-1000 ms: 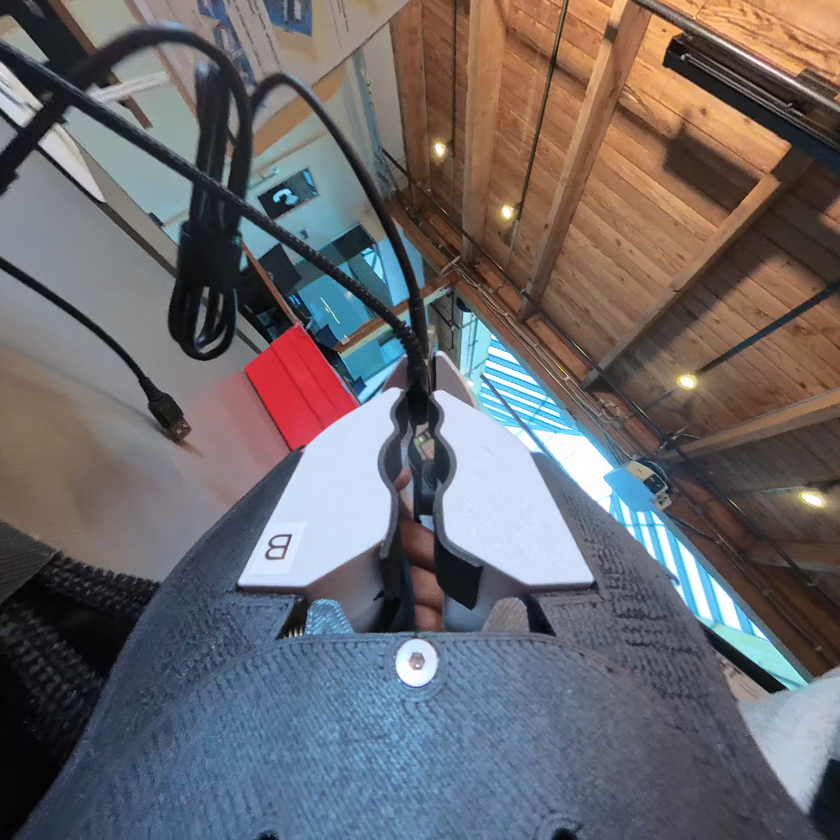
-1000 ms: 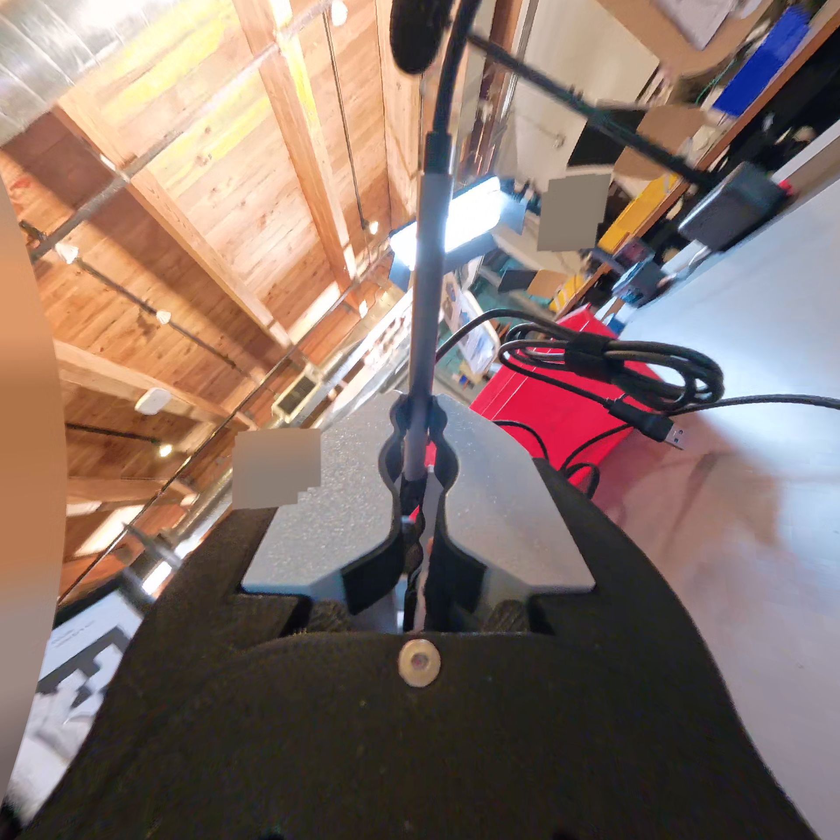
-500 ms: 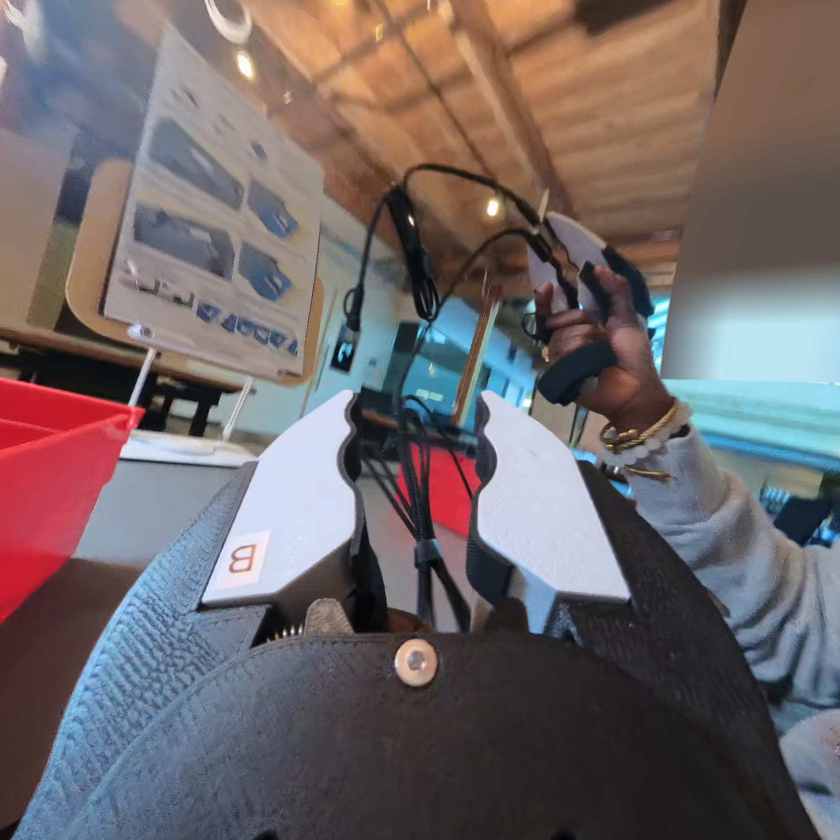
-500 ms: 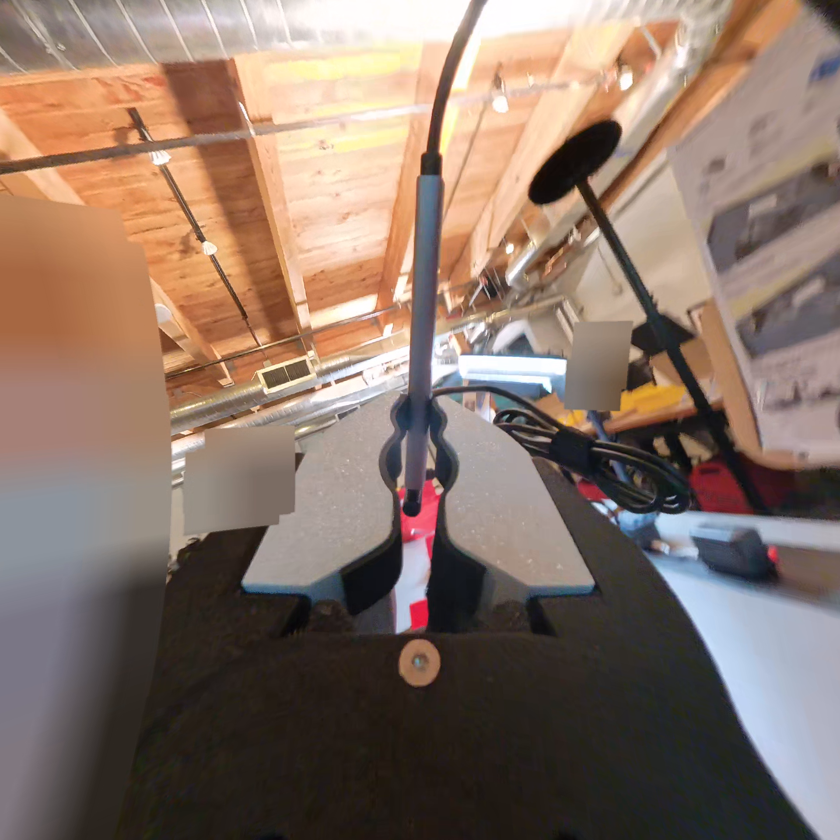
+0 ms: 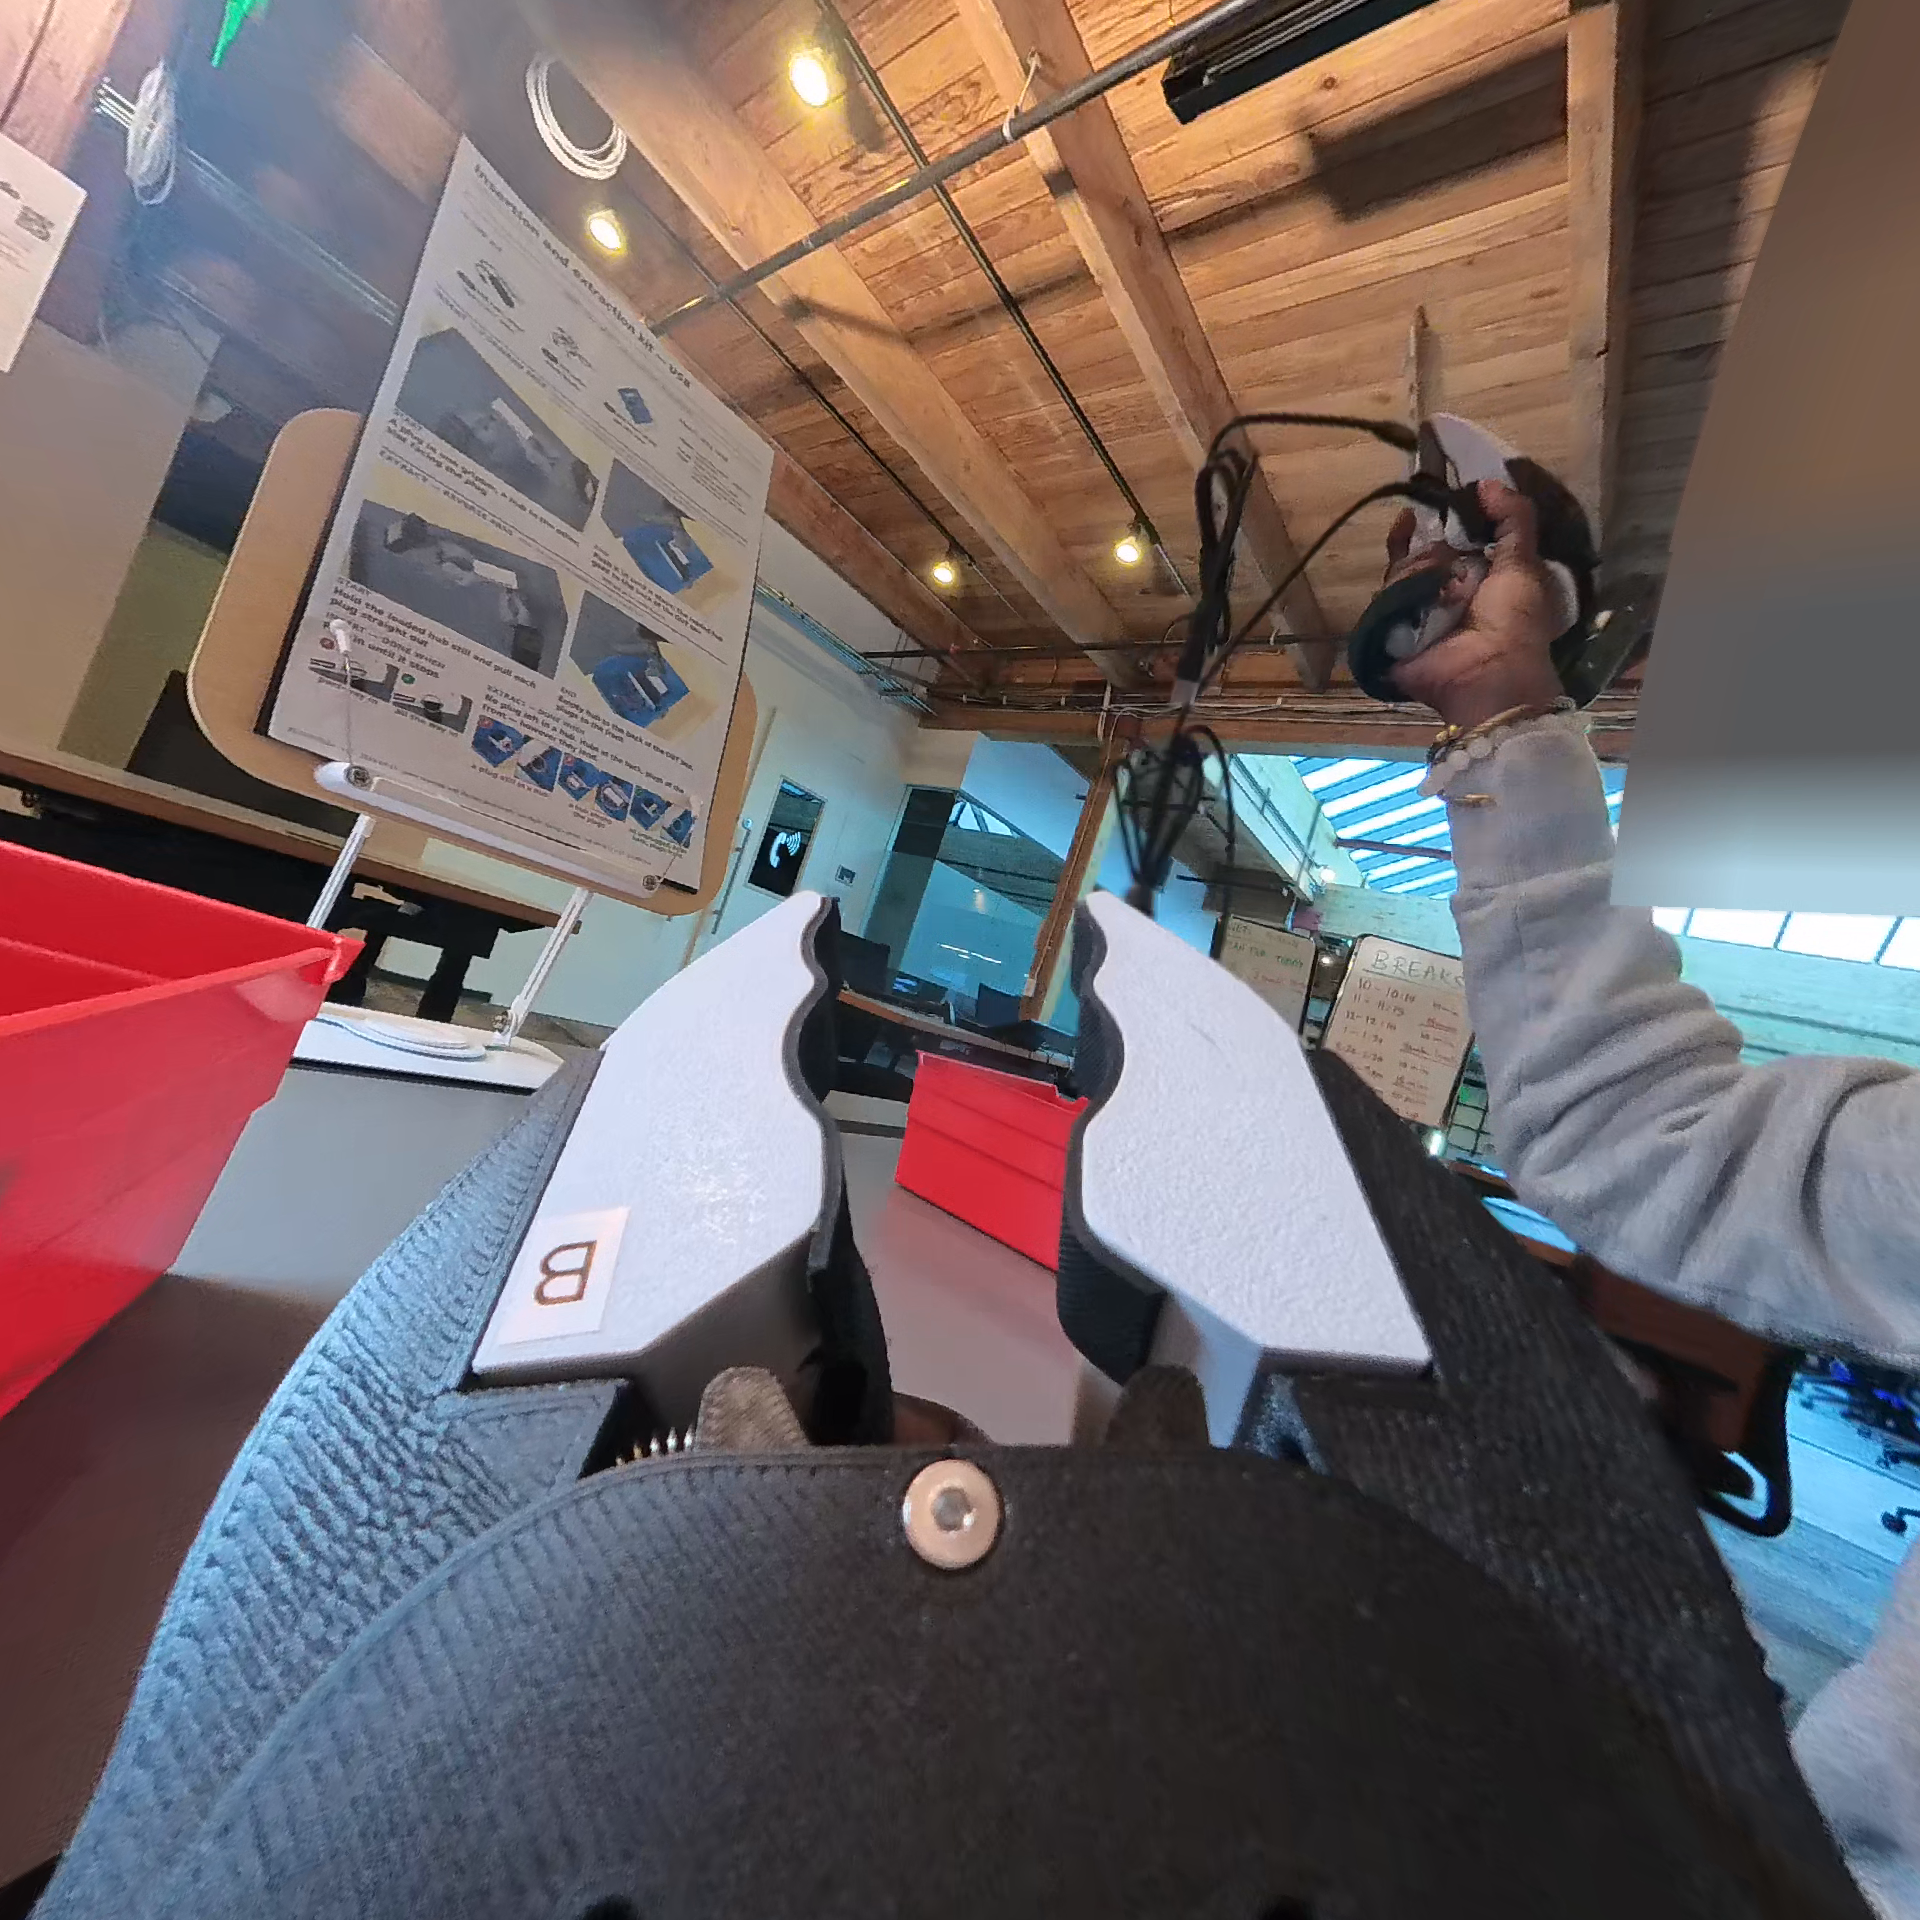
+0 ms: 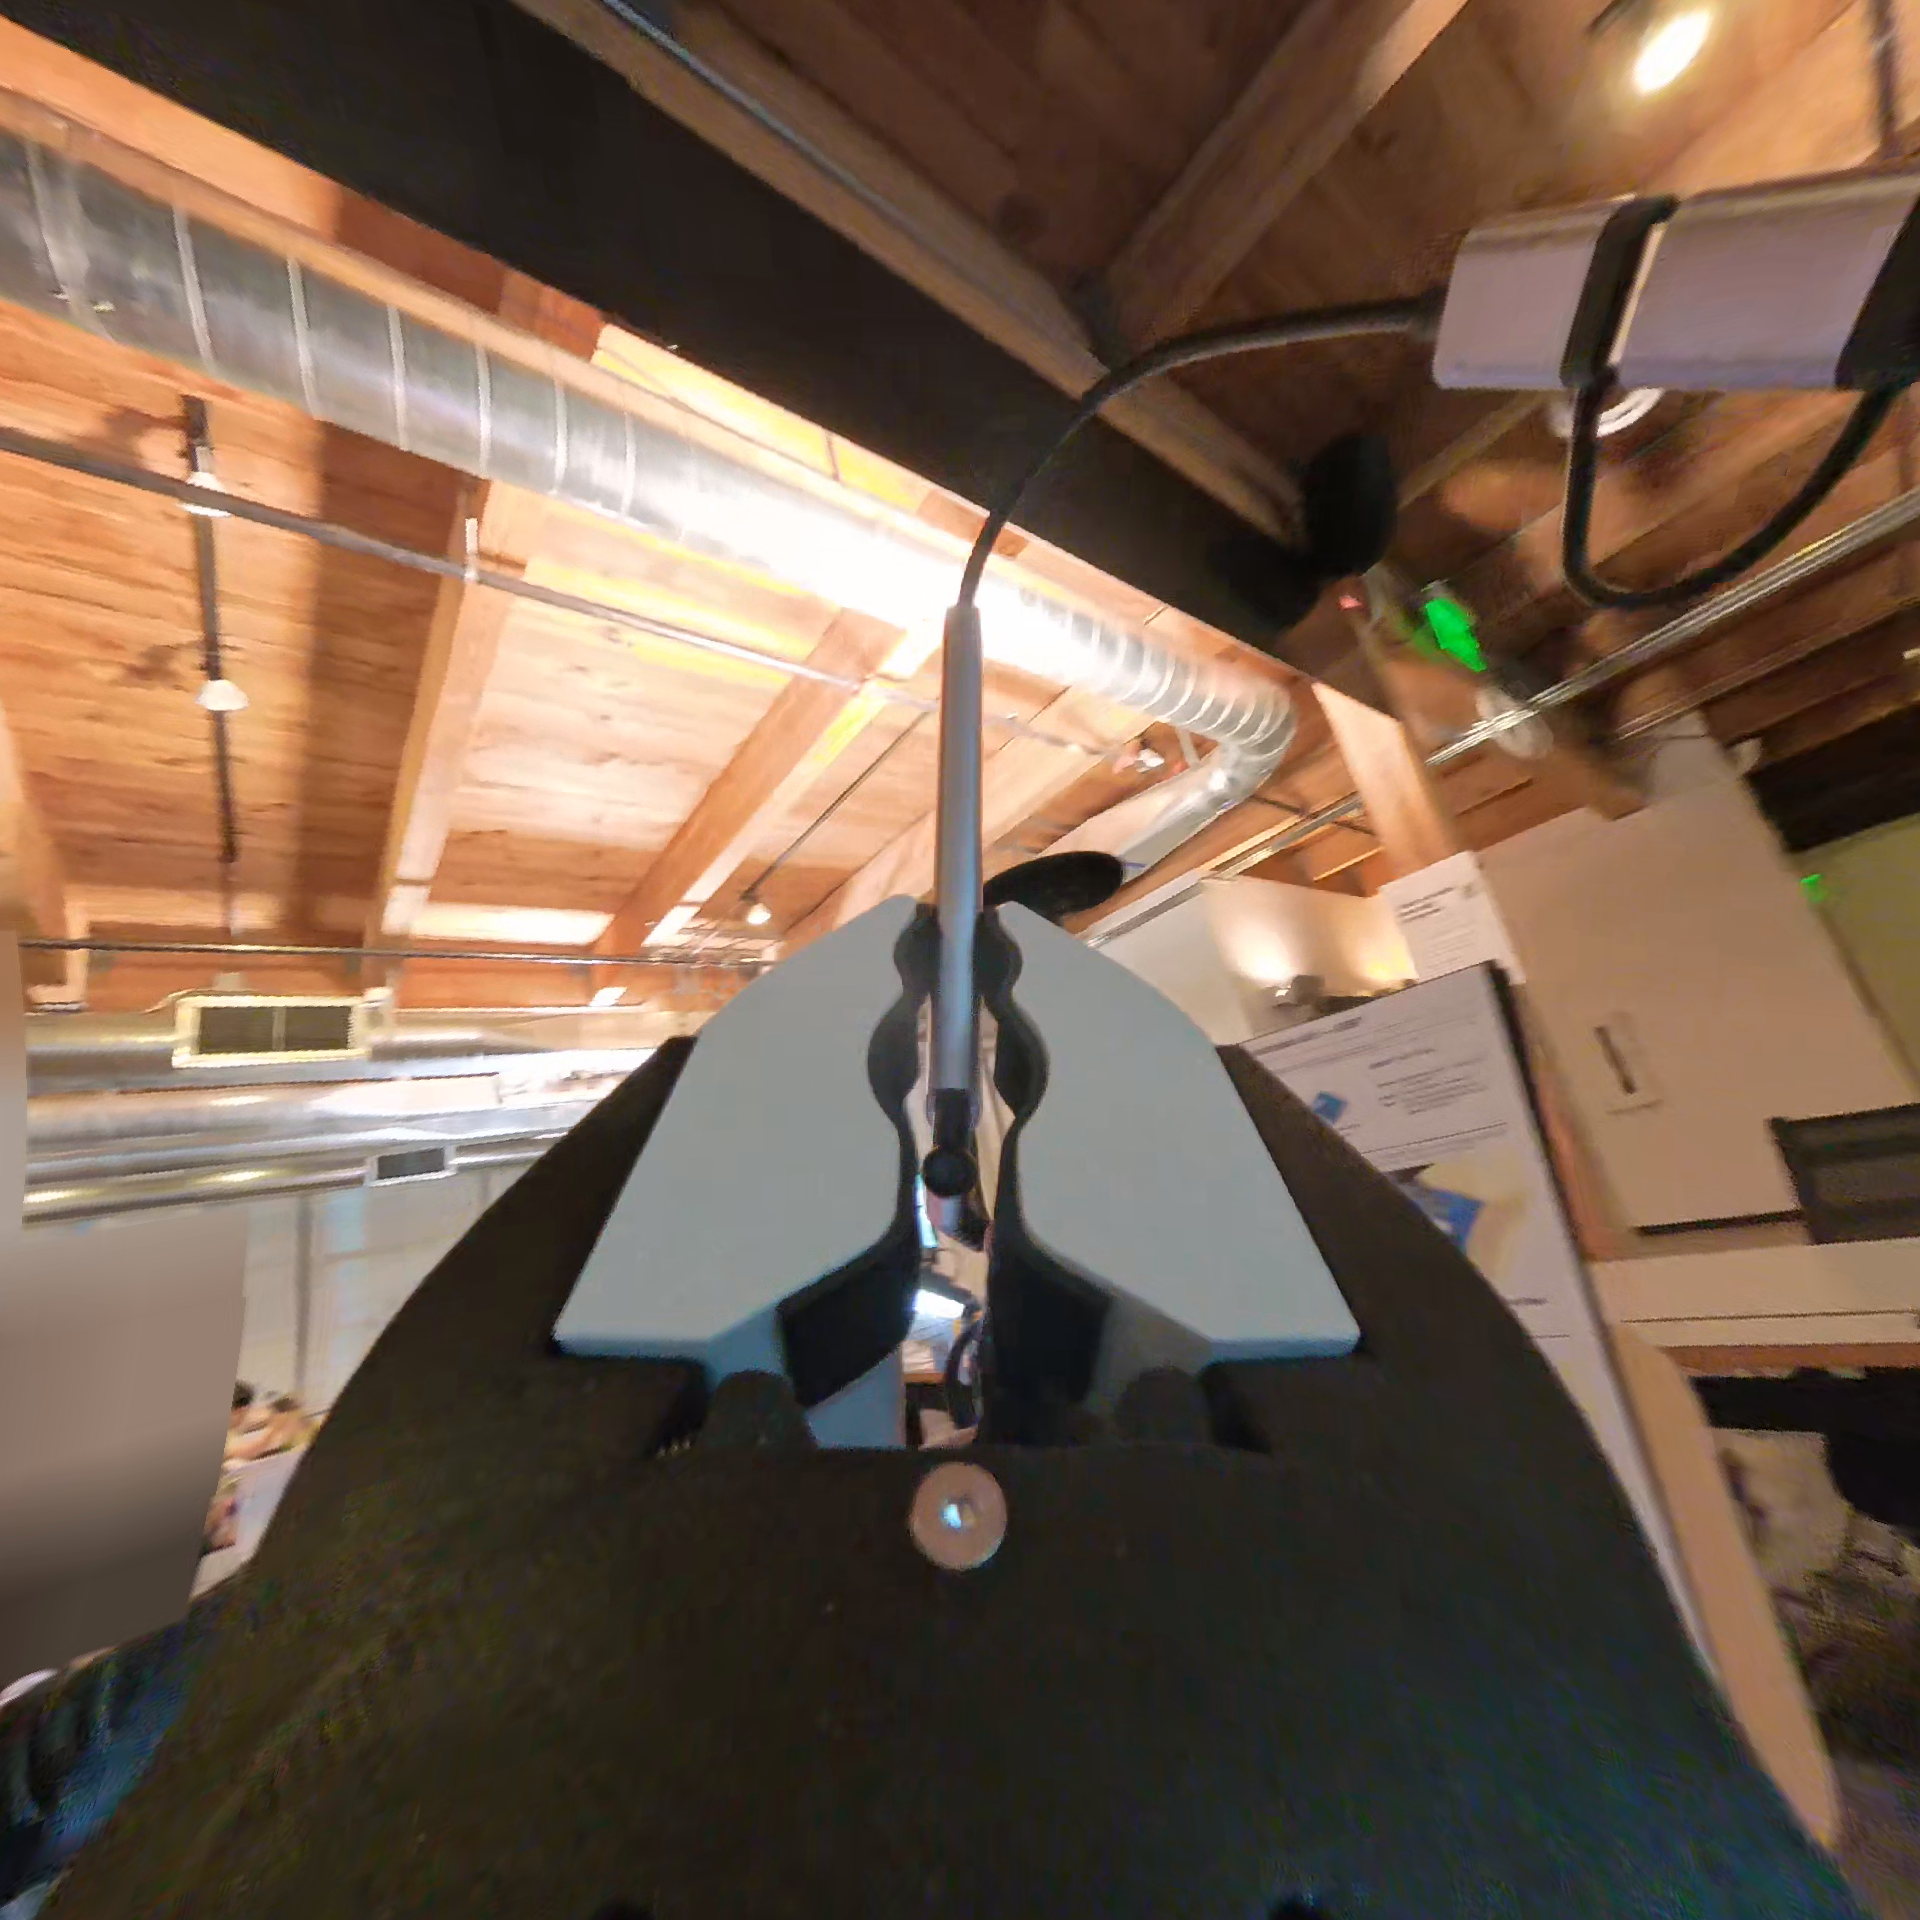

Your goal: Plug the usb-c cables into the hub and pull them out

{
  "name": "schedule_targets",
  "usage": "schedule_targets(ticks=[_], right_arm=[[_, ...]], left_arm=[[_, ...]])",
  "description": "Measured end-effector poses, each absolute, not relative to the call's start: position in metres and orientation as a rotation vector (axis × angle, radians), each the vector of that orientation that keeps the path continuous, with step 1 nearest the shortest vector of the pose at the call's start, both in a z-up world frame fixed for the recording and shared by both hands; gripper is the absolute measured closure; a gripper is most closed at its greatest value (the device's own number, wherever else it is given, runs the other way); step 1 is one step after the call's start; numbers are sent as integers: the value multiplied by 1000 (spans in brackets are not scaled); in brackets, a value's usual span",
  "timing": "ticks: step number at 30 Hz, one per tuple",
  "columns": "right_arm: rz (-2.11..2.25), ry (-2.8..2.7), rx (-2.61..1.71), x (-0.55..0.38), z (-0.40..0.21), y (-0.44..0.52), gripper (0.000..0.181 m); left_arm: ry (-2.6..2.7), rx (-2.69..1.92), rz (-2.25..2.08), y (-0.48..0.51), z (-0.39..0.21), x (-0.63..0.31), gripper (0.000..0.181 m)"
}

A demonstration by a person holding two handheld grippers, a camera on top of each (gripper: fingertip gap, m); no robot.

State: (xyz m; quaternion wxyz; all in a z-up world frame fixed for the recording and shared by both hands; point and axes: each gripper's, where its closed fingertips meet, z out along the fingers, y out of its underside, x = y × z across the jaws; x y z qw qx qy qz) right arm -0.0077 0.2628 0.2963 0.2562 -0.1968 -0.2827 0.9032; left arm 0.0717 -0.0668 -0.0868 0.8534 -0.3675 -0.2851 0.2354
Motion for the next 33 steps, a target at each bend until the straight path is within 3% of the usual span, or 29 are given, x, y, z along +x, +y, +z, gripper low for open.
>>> schedule_targets(ticks=[6,22,33], right_arm=[[2374,-696,-665,-28,288,318,173],[2325,-633,-912,-76,185,362,173],[1901,-891,-1103,-79,57,382,173]], left_arm=[[-608,-780,491,-66,-88,70,140],[-629,-768,472,-68,-88,67,140],[-636,-757,458,-70,-89,66,141]])
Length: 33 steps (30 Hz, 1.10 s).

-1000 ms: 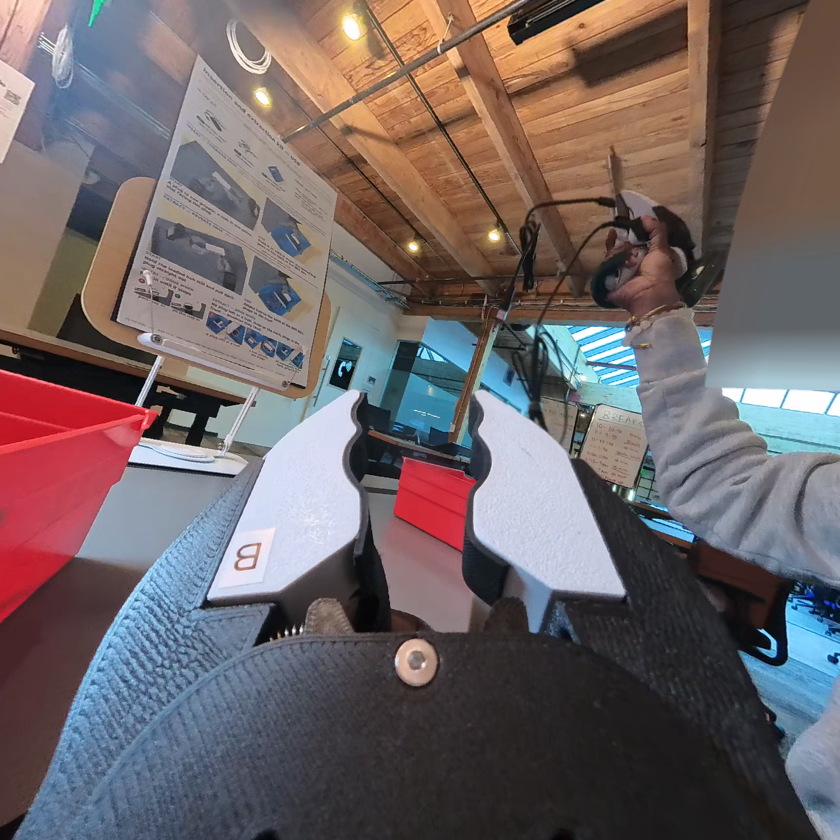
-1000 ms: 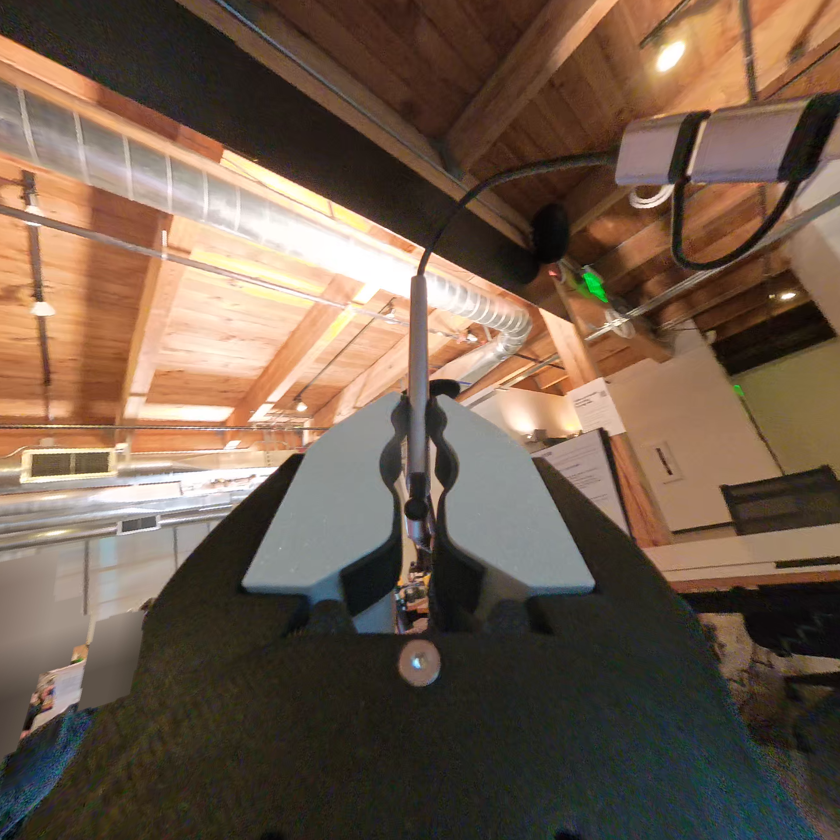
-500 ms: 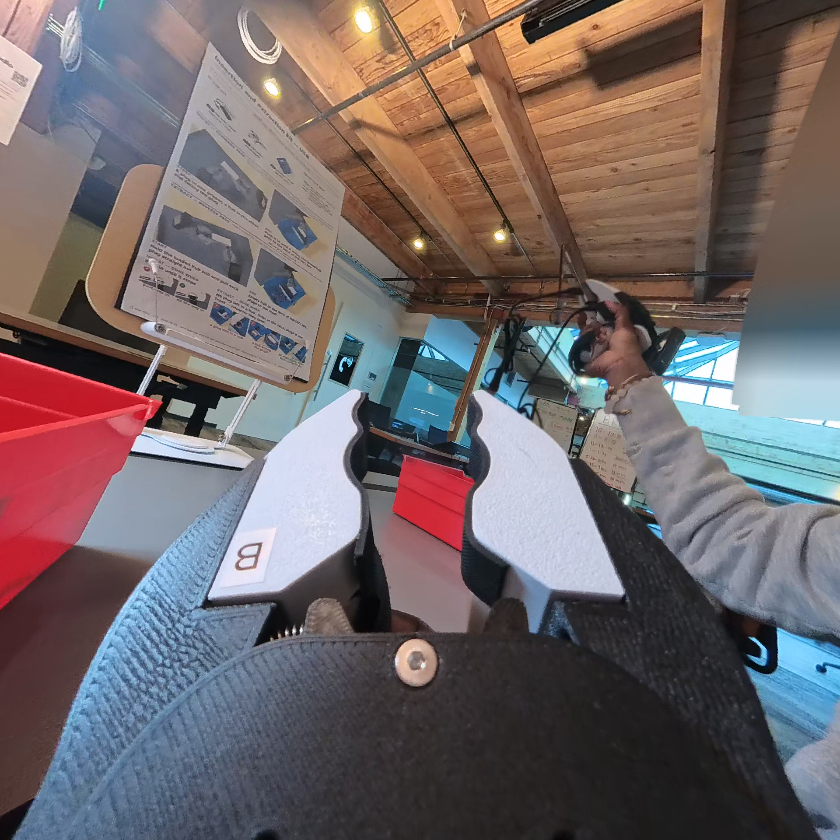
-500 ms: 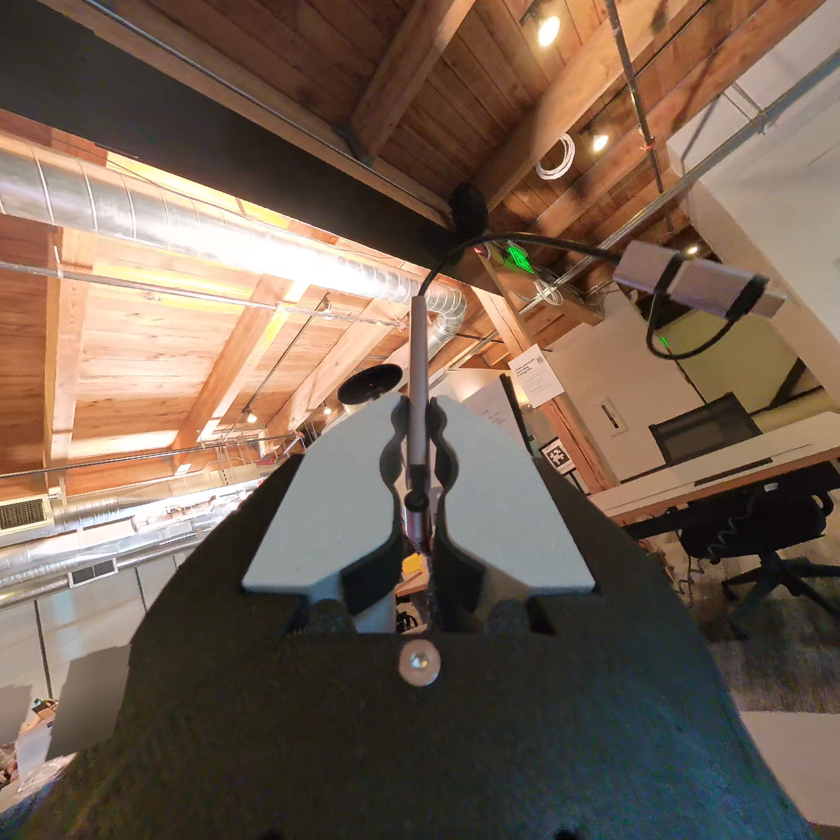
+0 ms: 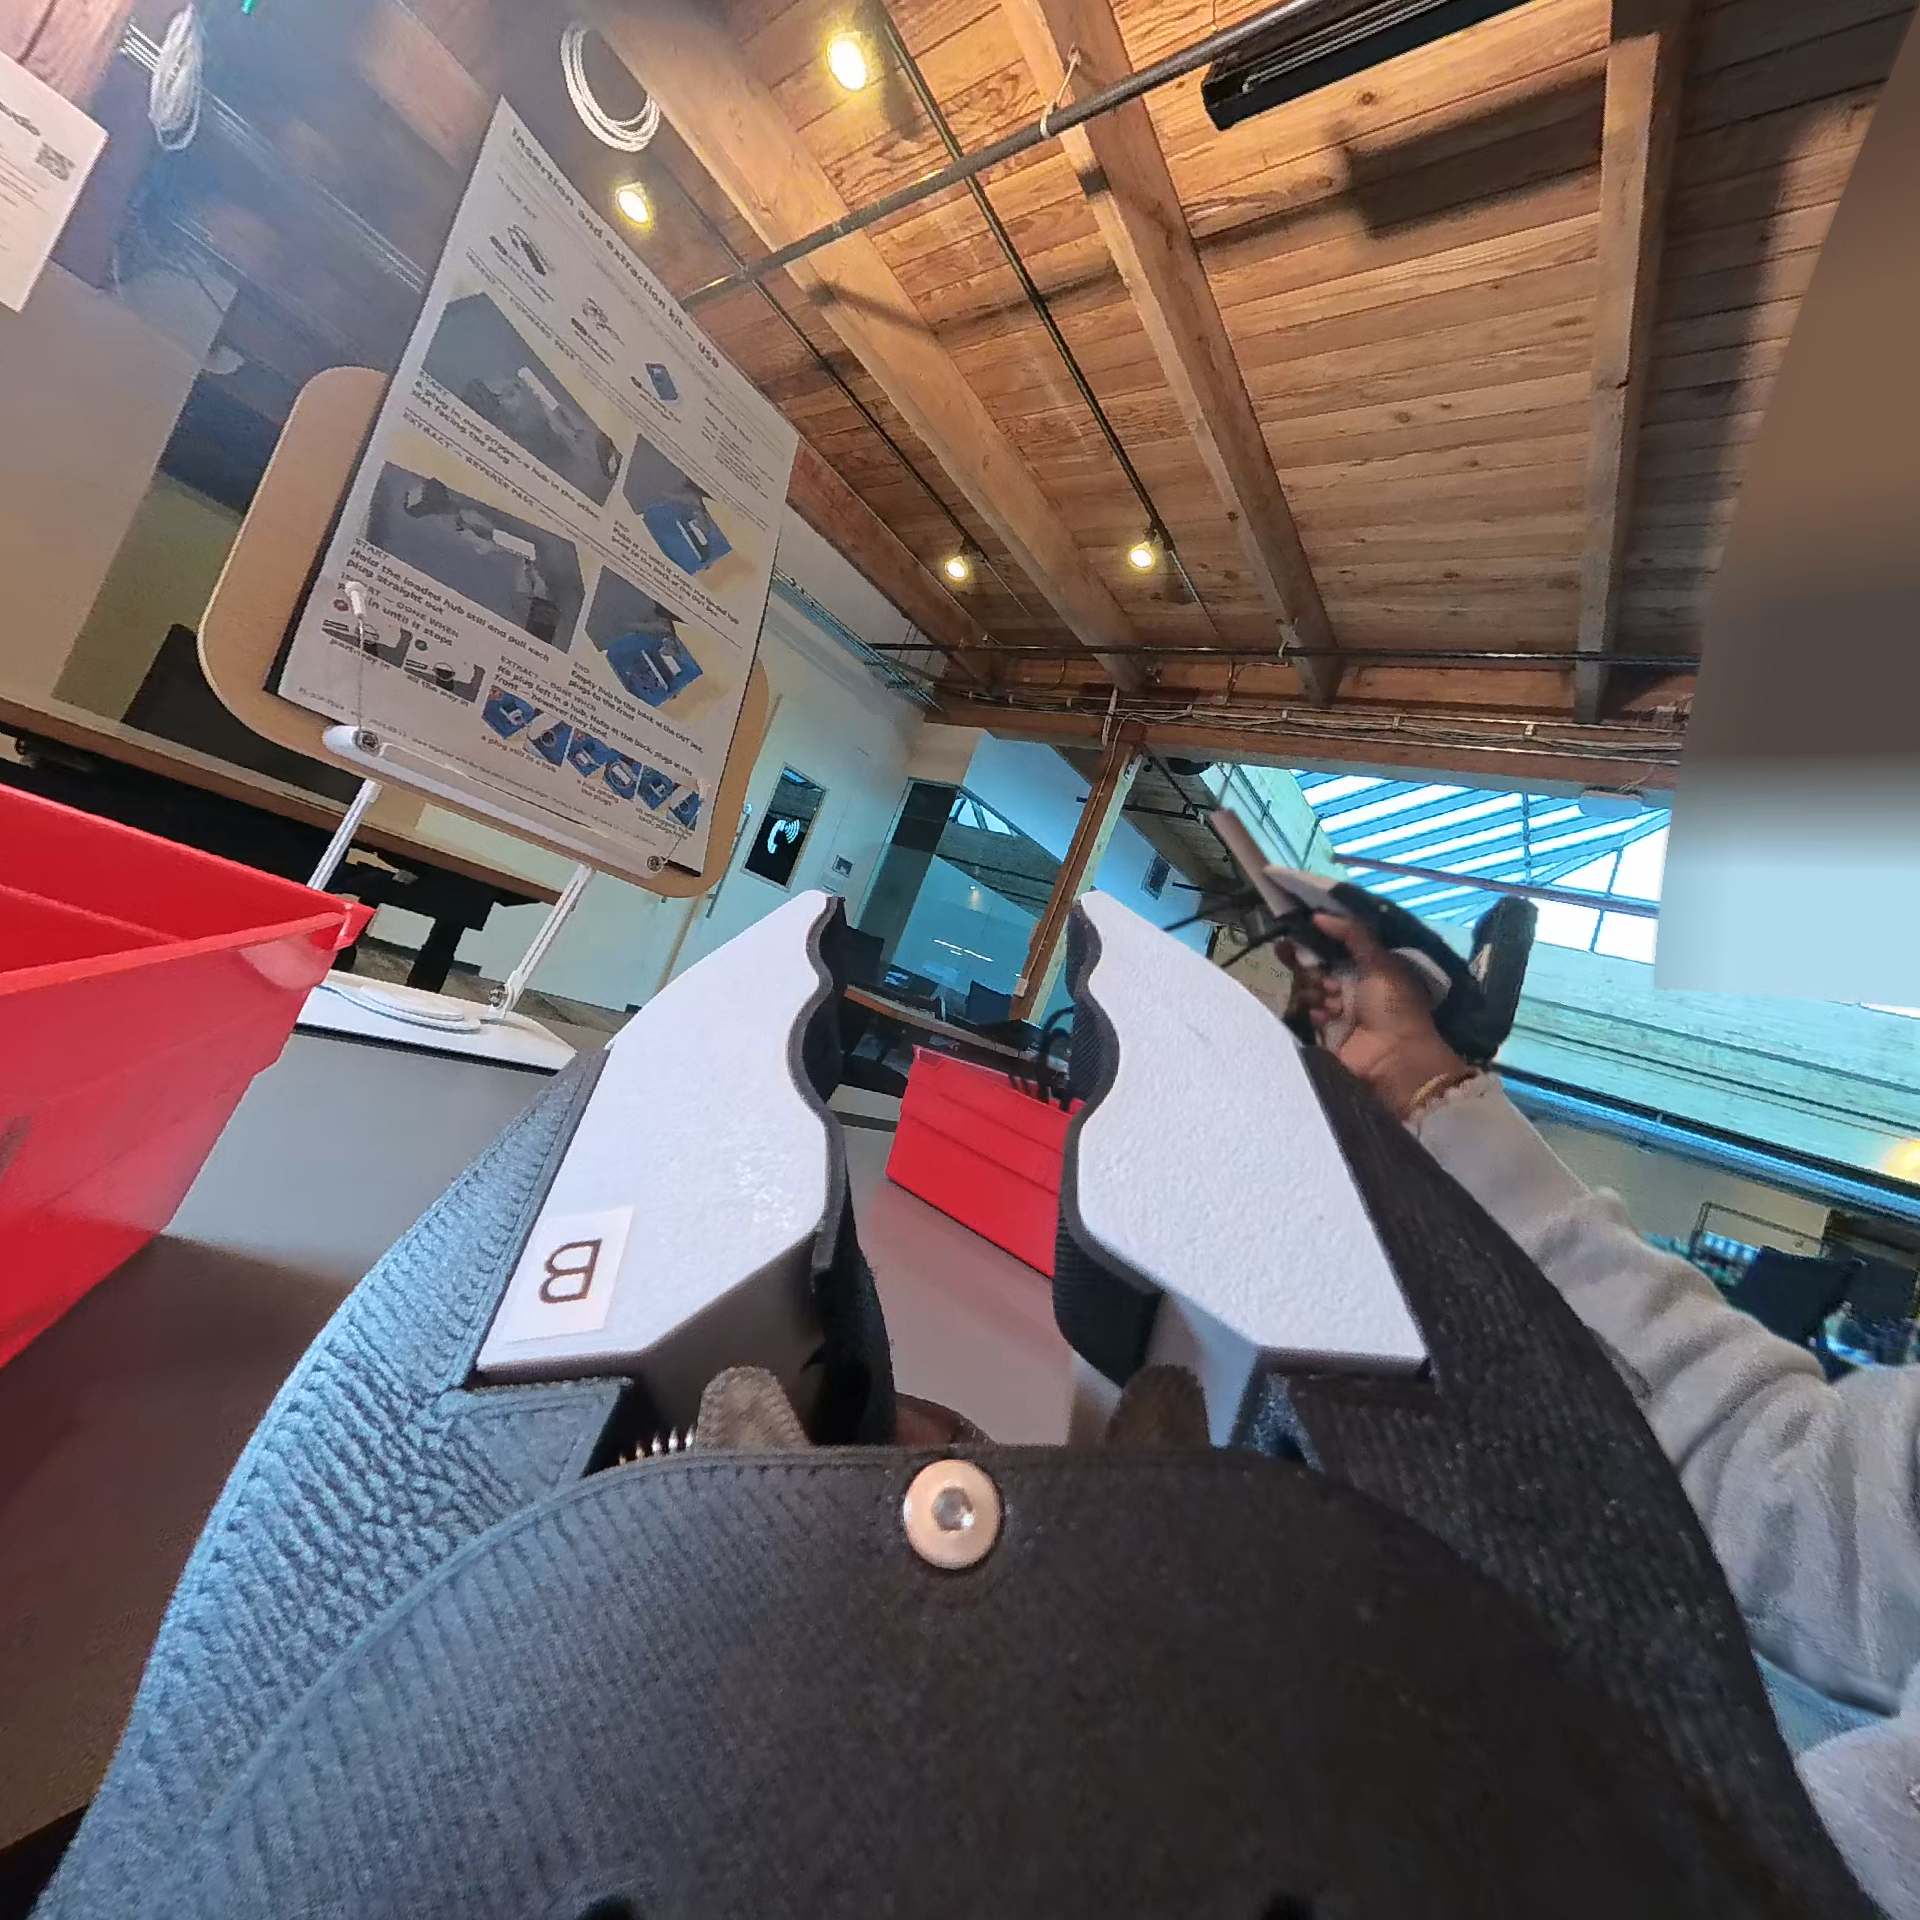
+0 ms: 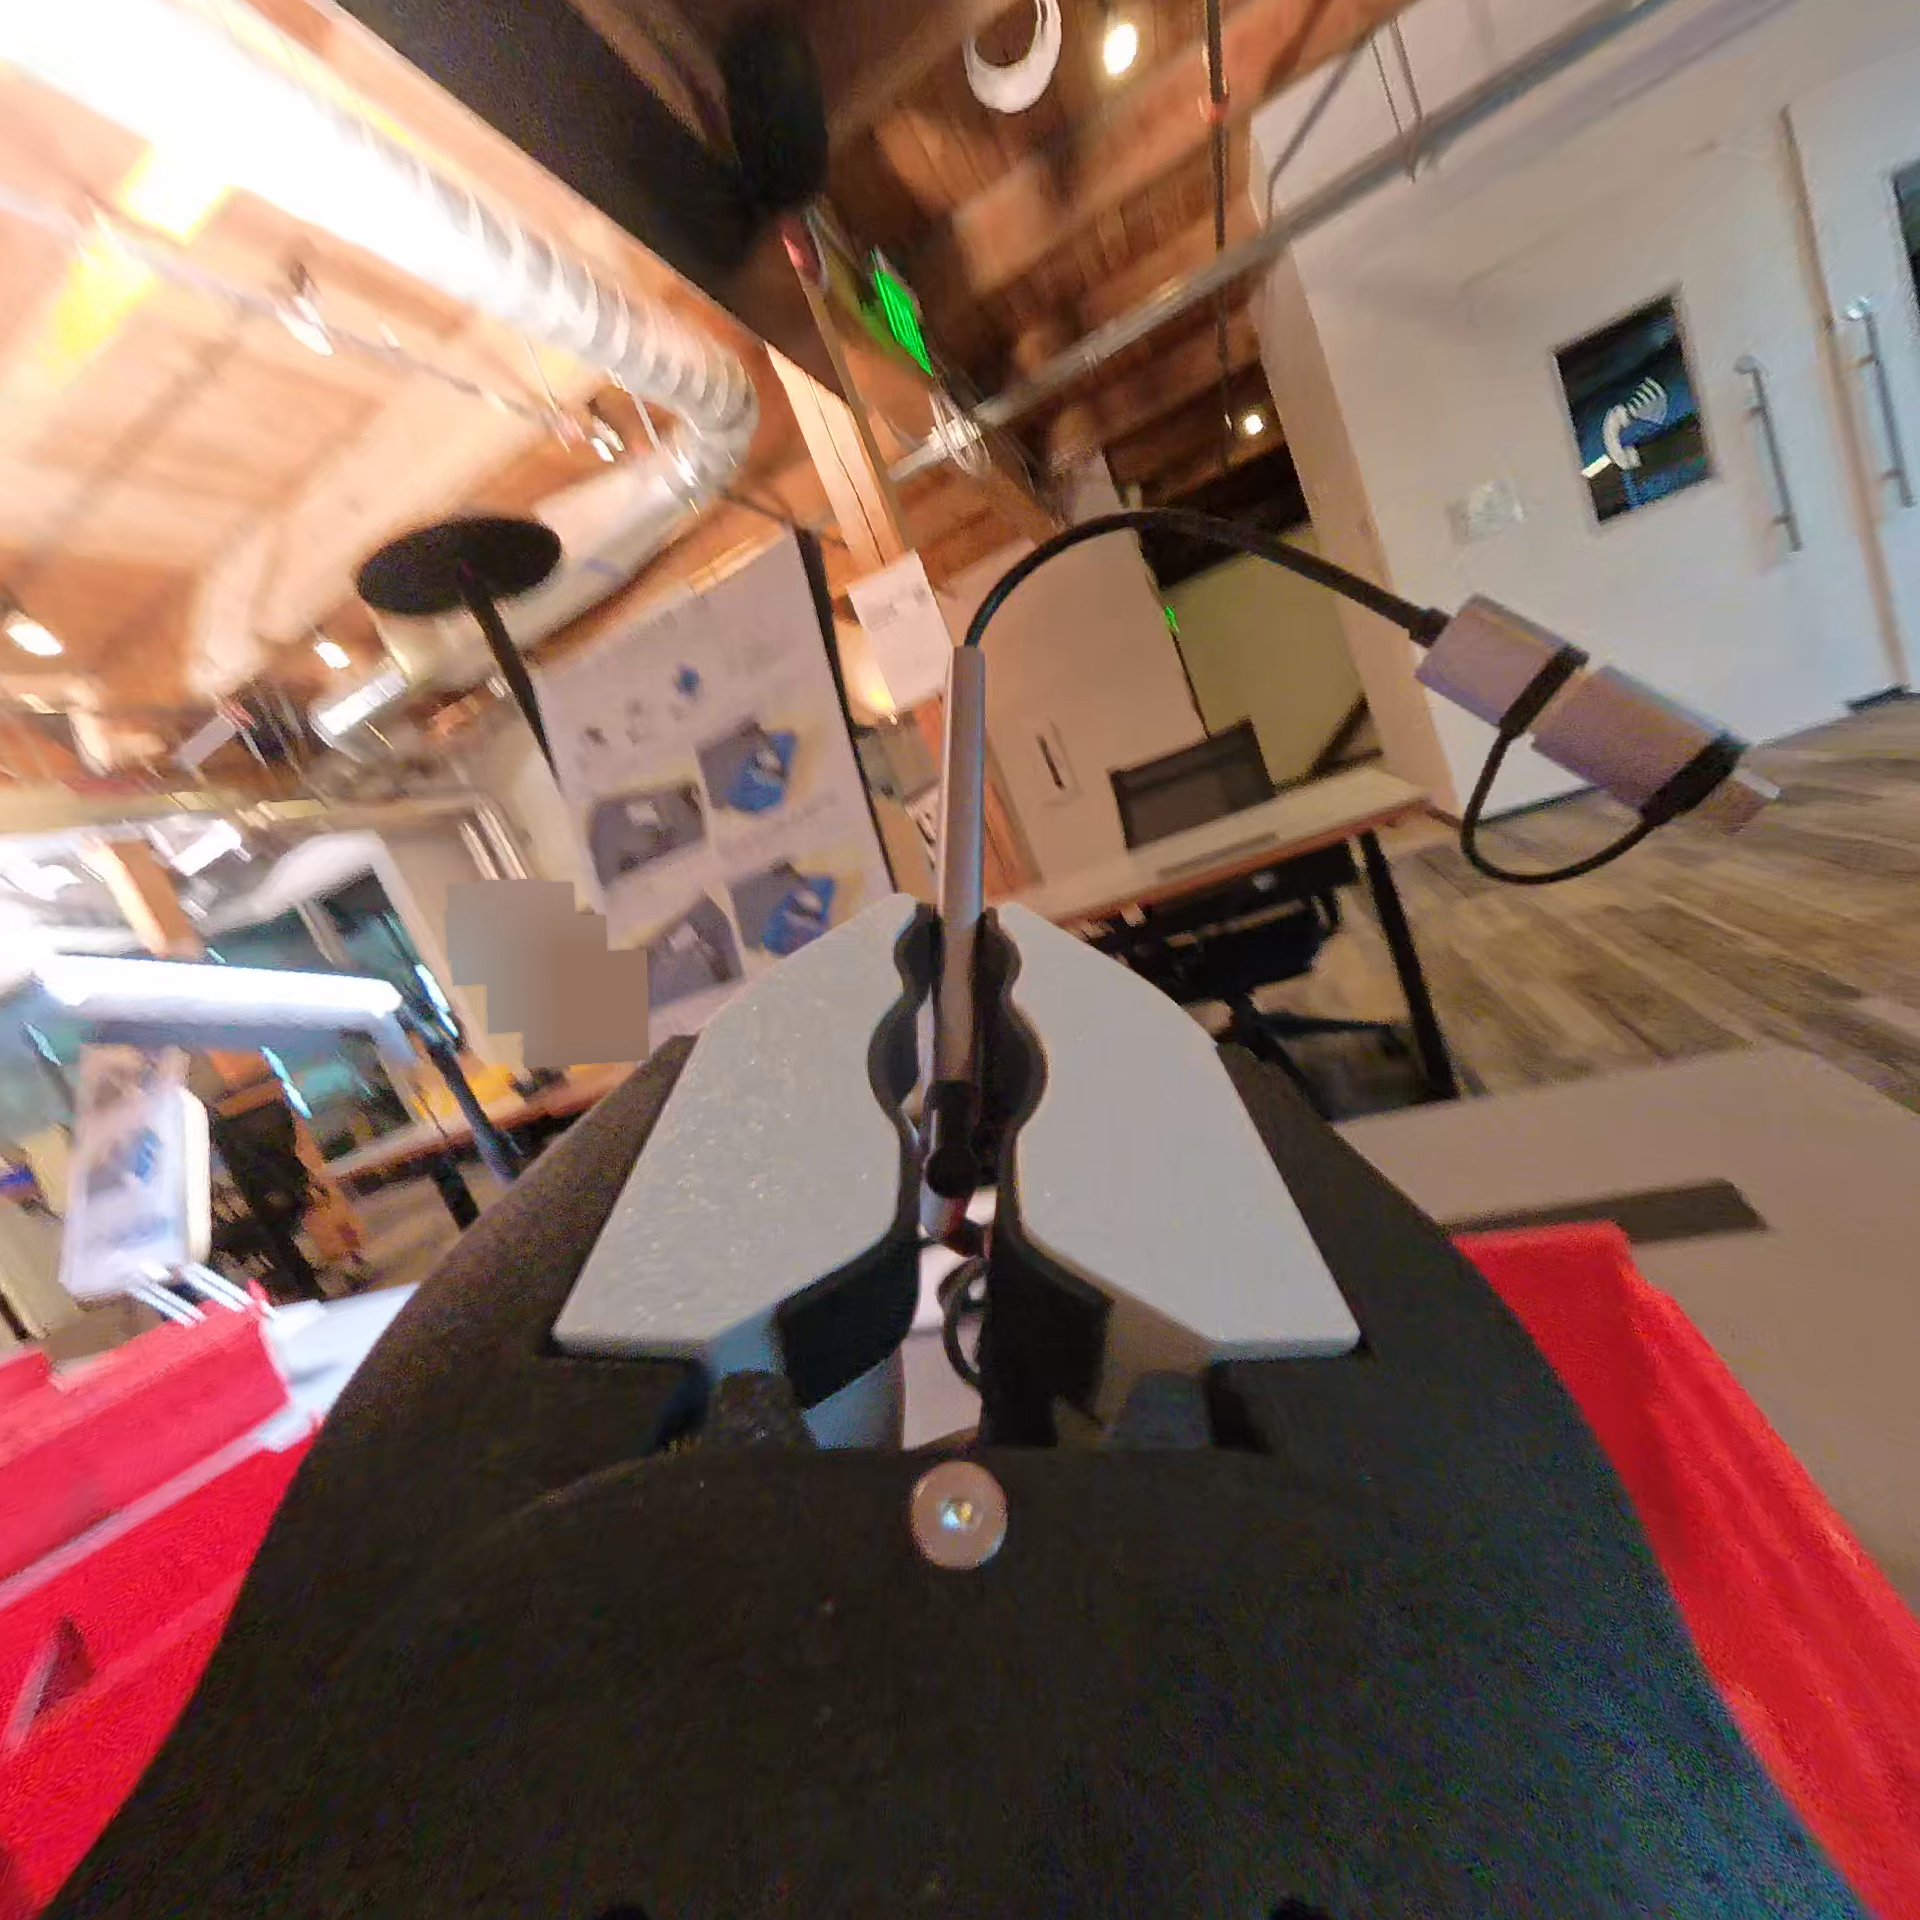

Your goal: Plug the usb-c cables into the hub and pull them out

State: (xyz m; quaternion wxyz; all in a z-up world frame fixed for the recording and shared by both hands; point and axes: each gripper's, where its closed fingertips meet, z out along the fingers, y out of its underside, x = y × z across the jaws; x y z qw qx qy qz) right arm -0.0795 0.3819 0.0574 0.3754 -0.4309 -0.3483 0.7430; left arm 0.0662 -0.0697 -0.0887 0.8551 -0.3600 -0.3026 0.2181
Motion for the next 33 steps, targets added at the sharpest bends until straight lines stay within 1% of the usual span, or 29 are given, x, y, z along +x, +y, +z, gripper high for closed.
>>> schedule_targets(ticks=[3,8,13,15,19,20,23,26,29,31,33], right_arm=[[1746,-1053,-1196,-85,6,381,173],[1433,-1472,-1430,-89,-103,368,173],[915,-2028,-1556,-70,-196,352,171],[690,-2078,-1561,-64,-211,361,161],[645,-2053,-1556,-48,-201,362,148],[641,-2053,-1558,-40,-197,363,148],[565,-2062,-1560,-9,-184,374,139],[573,-2011,-1518,20,-160,386,139],[675,-1740,-1449,20,-114,410,144],[820,-1491,-1418,12,-82,426,152],[1034,-1379,-1416,2,-70,422,155]], left_arm=[[-636,-759,462,-69,-89,66,141],[-641,-758,459,-70,-89,65,141],[-642,-762,461,-69,-89,65,142],[-642,-763,461,-69,-89,65,141],[-645,-759,455,-70,-90,65,142],[-644,-757,453,-70,-90,65,142],[-618,-755,461,-69,-87,69,141],[-583,-796,479,-61,-87,72,134],[-548,-842,508,-53,-87,75,121],[-529,-863,518,-49,-88,76,117],[-532,-867,515,-48,-88,76,117]])
